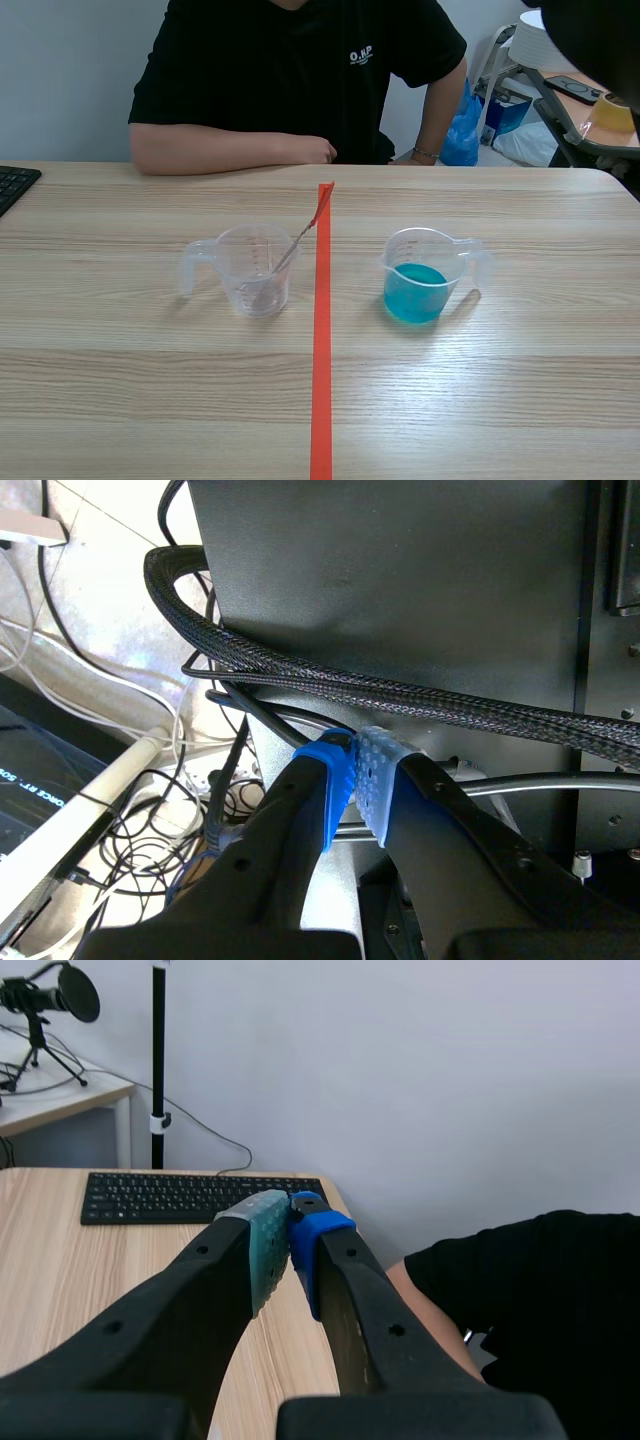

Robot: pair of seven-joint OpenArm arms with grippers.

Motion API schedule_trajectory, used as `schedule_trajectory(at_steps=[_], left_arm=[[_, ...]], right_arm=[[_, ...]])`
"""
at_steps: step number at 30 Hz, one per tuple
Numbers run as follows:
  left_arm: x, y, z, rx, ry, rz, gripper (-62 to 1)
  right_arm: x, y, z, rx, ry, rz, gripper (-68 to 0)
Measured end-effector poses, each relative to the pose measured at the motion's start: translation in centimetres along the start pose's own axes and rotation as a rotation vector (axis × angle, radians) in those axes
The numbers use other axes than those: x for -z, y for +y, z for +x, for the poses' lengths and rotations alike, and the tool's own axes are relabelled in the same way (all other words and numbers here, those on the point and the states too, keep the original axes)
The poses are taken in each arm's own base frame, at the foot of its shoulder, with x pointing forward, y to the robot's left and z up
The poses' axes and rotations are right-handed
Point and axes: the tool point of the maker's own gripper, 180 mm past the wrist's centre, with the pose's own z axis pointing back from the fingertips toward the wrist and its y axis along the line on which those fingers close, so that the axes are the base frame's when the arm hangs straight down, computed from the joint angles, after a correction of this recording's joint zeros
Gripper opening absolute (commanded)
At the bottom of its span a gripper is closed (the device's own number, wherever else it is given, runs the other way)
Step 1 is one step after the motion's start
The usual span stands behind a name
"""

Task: Do the redox reaction experiment.
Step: 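Lift the metal plate out of the left beaker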

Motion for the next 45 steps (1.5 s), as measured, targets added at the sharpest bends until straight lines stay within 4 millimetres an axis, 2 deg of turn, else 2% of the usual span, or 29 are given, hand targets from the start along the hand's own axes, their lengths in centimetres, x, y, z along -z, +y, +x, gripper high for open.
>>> schedule_trajectory(at_steps=[23,24,26,30,31,32,37,45], left_arm=[[0.0,0.0,0.0,0.0,0.0,0.0,-56.7],[0.0,0.0,0.0,0.0,0.0,0.0,-56.7],[0.0,0.0,0.0,0.0,0.0,0.0,-56.7],[0.0,0.0,0.0,0.0,0.0,0.0,-56.7],[0.0,0.0,0.0,0.0,0.0,0.0,-56.7],[0.0,0.0,0.0,0.0,0.0,0.0,-56.7],[0.0,0.0,0.0,0.0,0.0,0.0,-56.7],[0.0,0.0,0.0,0.0,0.0,0.0,-56.7]], right_arm=[[-0.2,-0.3,0.2,-0.002,0.003,-0.012,-66.6],[-0.2,-0.3,0.2,-0.002,0.003,-0.012,-65.1],[-0.2,-0.3,-0.1,-0.002,0.017,-0.012,-54.2],[-0.2,-0.3,-0.2,-0.002,0.021,-0.012,-12.5],[-0.2,-0.3,-0.2,-0.003,0.019,-0.012,-4.1],[-0.2,-0.3,-0.1,-0.003,0.014,-0.012,0.4],[-0.2,-0.3,0.3,0.001,-0.012,-0.013,0.4],[-1.3,0.1,-1.8,0.07,0.013,-0.017,0.4]])
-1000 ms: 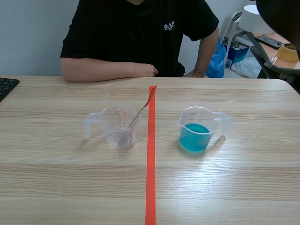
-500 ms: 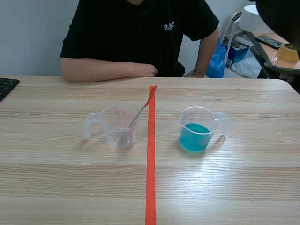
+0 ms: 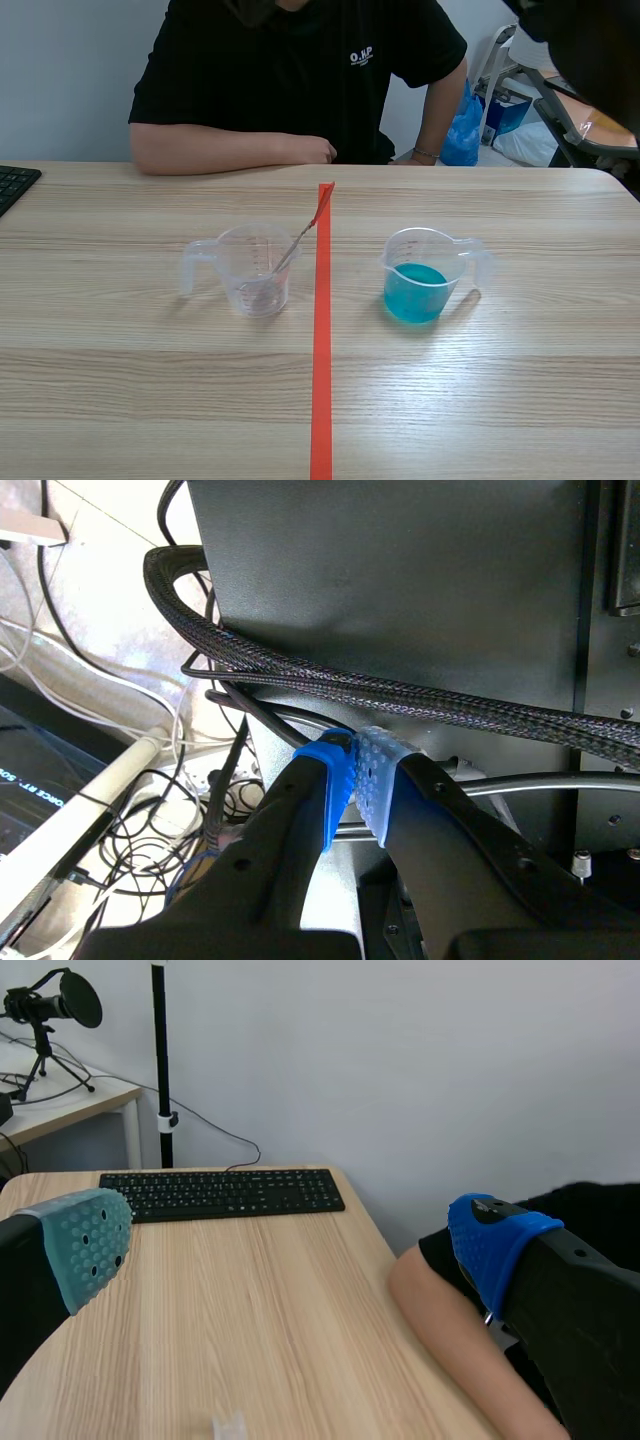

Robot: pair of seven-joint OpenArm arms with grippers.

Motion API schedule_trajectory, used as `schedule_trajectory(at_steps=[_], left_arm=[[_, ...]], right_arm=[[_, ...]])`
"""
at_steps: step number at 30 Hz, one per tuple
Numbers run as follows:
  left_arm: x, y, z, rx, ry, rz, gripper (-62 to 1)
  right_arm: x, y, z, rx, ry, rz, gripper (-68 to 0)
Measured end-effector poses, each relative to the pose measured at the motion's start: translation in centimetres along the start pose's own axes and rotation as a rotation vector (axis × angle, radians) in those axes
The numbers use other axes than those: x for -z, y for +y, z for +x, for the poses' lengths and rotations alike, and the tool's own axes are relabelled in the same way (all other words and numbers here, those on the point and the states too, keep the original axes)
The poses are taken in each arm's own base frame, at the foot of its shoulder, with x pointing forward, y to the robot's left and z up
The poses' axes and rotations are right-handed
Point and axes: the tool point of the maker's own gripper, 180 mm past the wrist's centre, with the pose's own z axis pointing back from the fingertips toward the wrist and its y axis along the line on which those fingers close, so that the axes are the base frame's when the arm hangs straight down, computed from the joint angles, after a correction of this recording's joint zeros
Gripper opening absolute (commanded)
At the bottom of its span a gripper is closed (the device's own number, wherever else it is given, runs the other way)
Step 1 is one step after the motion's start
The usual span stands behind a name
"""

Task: Do the redox reaction experiment.
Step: 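Lift the metal plate out of the left beaker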

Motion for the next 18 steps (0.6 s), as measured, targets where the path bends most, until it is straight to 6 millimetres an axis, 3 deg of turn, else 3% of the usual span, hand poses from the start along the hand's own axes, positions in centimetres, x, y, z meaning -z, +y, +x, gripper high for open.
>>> schedule_trajectory(at_steps=[11,18], left_arm=[[0.0,0.0,0.0,0.0,0.0,0.0,-56.7],[0.0,0.0,0.0,0.0,0.0,0.0,-56.7]], right_arm=[[-6.8,-0.3,-3.4,-0.007,0.12,-0.041,0.4],[-11.6,-0.8,-6.7,0.01,0.259,-0.082,0.4]])
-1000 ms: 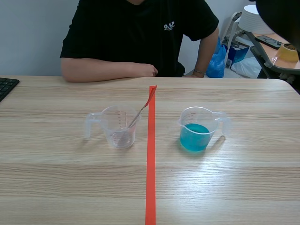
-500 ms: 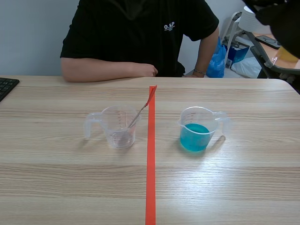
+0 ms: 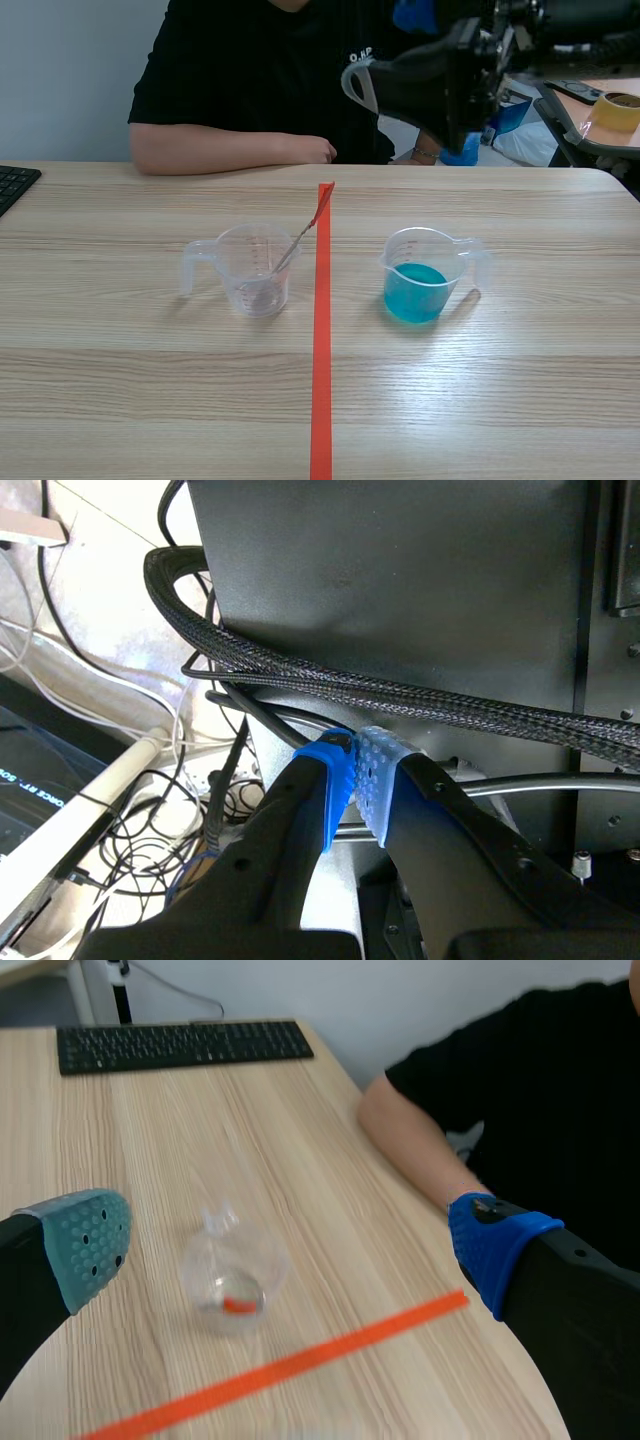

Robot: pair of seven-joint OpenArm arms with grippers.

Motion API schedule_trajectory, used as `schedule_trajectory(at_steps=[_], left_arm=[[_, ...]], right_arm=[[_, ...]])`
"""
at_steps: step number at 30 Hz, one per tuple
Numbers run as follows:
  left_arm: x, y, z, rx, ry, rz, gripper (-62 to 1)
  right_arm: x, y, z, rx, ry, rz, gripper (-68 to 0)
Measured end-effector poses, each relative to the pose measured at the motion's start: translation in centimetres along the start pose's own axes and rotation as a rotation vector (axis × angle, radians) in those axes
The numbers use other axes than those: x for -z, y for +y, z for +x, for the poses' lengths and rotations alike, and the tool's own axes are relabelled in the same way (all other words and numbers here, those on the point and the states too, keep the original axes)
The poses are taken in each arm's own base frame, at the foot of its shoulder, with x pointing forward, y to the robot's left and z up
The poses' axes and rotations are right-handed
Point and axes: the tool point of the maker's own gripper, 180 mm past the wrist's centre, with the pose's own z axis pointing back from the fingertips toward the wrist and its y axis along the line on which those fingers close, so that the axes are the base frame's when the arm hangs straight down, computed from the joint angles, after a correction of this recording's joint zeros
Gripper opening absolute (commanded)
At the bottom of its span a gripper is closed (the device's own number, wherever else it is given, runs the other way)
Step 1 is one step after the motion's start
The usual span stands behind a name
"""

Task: Do the redox reaction experiment.
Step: 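Lift the metal plate out of the left beaker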

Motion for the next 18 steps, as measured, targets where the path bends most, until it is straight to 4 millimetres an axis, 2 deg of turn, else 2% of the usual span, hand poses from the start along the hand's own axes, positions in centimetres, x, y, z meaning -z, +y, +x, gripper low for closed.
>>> schedule_trajectory(at_steps=[5,12,18], left_arm=[[0.0,0.0,0.0,0.0,0.0,0.0,-56.7],[0.0,0.0,0.0,0.0,0.0,0.0,-56.7],[0.0,0.0,0.0,0.0,0.0,0.0,-56.7]], right_arm=[[-1.6,0.1,-2.4,0.021,0.077,-0.008,0.4],[-2.0,0.9,-3.3,0.073,0.047,-0.007,0.4],[-2.6,0.7,-5.6,0.113,0.09,-0.031,0.4]])
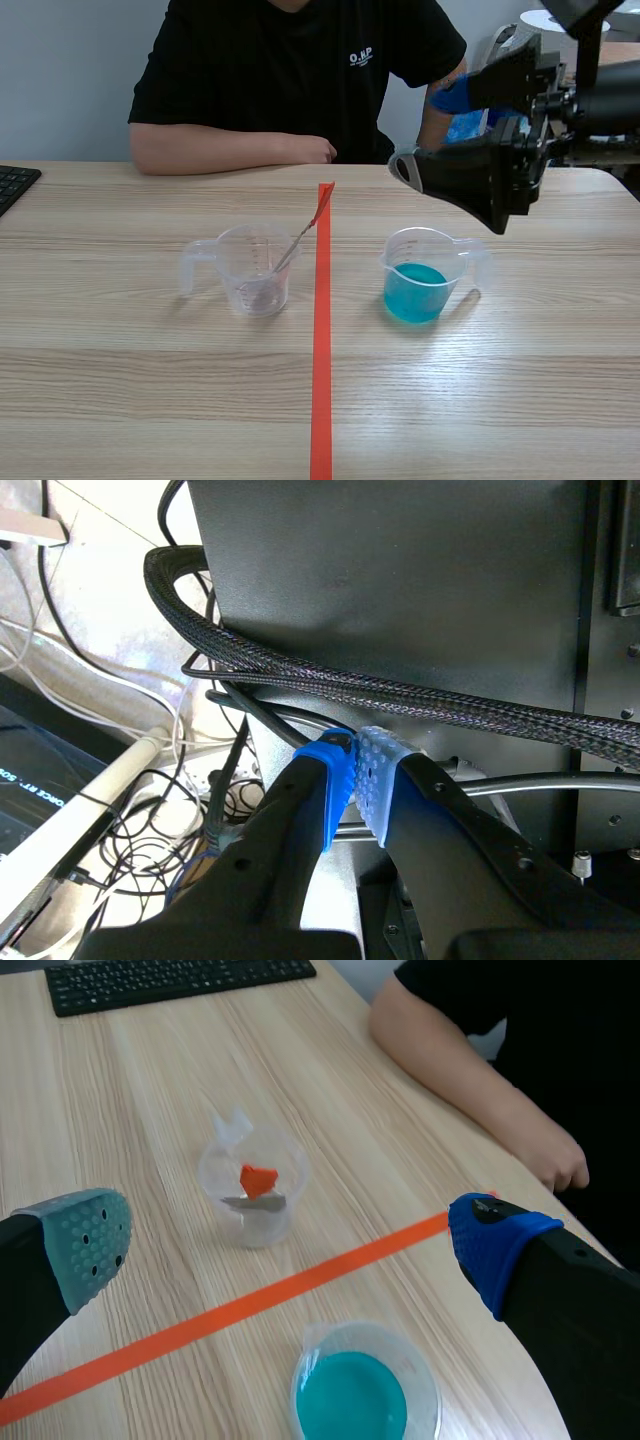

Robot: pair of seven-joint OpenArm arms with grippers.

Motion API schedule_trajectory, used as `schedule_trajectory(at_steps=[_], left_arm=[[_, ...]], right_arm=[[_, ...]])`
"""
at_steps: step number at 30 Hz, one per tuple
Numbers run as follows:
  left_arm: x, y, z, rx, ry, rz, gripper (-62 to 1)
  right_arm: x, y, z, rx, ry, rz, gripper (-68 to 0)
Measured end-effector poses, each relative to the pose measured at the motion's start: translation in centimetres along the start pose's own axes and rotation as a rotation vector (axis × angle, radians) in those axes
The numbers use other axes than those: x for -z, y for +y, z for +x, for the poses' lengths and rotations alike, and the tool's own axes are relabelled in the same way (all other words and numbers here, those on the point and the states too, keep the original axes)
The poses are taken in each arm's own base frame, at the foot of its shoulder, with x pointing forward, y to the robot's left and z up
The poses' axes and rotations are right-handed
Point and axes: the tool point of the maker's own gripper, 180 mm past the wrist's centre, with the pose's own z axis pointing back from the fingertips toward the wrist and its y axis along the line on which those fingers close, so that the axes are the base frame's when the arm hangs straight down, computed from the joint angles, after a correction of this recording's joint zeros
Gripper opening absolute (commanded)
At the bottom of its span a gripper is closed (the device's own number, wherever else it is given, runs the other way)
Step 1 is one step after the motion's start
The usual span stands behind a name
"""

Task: Do the redox reaction experiment.
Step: 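Lift the metal plate out of the left beaker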

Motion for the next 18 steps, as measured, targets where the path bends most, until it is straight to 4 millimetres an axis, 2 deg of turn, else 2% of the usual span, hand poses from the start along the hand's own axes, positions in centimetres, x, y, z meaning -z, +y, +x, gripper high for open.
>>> schedule_trajectory(at_steps=[4,11,18], left_arm=[[0.0,0.0,0.0,0.0,0.0,0.0,-56.7],[0.0,0.0,0.0,0.0,0.0,0.0,-56.7],[0.0,0.0,0.0,0.0,0.0,0.0,-56.7]], right_arm=[[0.0,-0.3,-0.8,0.046,-0.025,-0.018,0.4],[2.0,0.9,-2.7,-0.001,-0.002,-0.023,0.4],[4.0,1.7,-2.4,-0.052,-0.028,-0.031,0.4]])
